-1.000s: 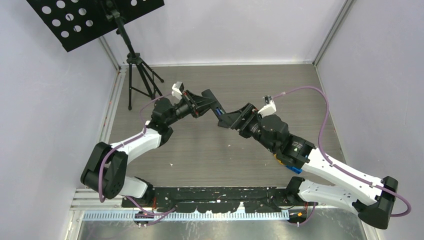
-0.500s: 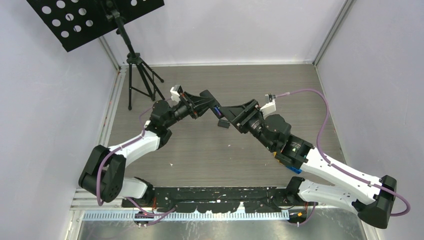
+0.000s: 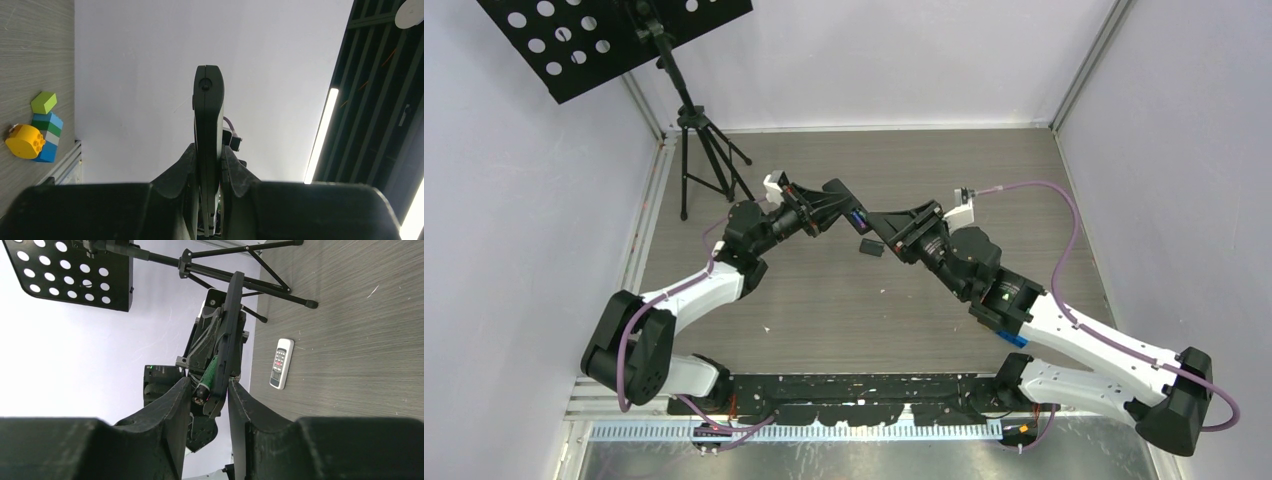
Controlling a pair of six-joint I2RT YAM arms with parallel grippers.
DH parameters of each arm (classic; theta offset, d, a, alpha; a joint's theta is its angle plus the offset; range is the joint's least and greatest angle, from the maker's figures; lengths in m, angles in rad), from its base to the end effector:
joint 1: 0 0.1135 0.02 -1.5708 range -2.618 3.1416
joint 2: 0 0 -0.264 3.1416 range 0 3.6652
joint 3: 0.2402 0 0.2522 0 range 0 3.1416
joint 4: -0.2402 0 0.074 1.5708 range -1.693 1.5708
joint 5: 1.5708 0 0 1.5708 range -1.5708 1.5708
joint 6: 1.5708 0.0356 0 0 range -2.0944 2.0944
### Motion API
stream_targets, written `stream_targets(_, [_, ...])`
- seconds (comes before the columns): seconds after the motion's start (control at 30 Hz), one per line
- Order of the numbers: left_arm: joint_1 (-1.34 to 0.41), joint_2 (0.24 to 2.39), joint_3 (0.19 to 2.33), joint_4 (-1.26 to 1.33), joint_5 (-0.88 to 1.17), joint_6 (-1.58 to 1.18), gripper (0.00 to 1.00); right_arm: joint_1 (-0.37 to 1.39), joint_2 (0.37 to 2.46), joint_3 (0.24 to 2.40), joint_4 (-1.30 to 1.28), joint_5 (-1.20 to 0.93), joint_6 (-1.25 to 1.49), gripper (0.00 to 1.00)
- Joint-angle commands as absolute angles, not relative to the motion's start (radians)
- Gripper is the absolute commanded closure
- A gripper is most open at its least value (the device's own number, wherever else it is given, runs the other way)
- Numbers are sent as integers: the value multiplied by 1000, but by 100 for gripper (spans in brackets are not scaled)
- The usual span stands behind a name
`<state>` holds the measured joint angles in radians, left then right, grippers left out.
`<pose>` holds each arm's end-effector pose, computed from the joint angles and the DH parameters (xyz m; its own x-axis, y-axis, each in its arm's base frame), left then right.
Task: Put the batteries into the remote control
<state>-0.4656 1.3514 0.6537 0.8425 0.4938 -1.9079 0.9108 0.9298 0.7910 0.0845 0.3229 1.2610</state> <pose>0.2543 -0.1466 0.2750 -0.8112 -0.5224 0.2627 -0.1477 -0.2517 -0.9565 0.1442 0.1674 0.3448 -0.5386 0.7791 -0.3208 -0.1375 0.2944 0.9457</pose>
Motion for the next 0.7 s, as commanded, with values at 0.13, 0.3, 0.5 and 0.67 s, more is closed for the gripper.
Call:
stream_targets(0.13, [-471,1323,660,919,510,-1916,100,883,961,805,156,314,1305,69])
stream_targets(0.3, [-471,1309,669,919,514,-1915,100,872,976,805,148,302,1323,74])
stream_targets(0.5, [-471,1304,680,910,512,-1864,100,869,973,804,129,297,1305,62])
stream_targets(0.67, [-471,1296,698,815,531,-1758,100,868,953,807,130,287,1234,40])
